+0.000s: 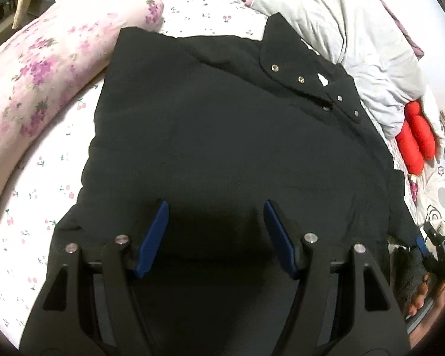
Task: Fold large clothes
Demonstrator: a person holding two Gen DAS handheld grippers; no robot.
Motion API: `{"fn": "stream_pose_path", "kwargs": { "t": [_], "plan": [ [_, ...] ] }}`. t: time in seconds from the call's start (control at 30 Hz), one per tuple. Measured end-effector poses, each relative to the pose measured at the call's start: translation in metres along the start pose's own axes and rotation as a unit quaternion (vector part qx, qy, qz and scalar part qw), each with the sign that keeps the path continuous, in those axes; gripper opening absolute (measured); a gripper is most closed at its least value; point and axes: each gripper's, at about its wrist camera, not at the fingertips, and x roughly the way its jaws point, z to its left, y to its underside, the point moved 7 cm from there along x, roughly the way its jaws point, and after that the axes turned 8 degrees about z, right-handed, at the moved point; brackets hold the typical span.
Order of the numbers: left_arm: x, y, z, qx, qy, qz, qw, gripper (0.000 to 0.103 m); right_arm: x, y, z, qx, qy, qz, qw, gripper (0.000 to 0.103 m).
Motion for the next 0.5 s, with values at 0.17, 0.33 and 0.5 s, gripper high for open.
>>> {"fn": "stream_pose_path", "kwargs": {
  "t": [0.17, 0.33, 0.5],
  "plan": [
    [-0.005, 0.0, -0.013, 0.03, -0.009, -0.02, 0.9993, 0.067, -0.007, -0.026, -0.122, 0.191, 0.001, 0.012, 0.982, 0.082],
    [0.005, -0.002, -0.017, 0.034, -0.008, -0.008, 0.9994, 0.067, 0.015, -0.045, -0.174, 0.253, 0.071, 0.062, 0.963, 0.081],
    [0.011, -0.001, -0.019, 0.036, -0.008, -0.001, 0.9993, 0.067, 0.037, -0.047, -0.187, 0.334, 0.064, 0.007, 0.94, 0.082]
  ]
}}
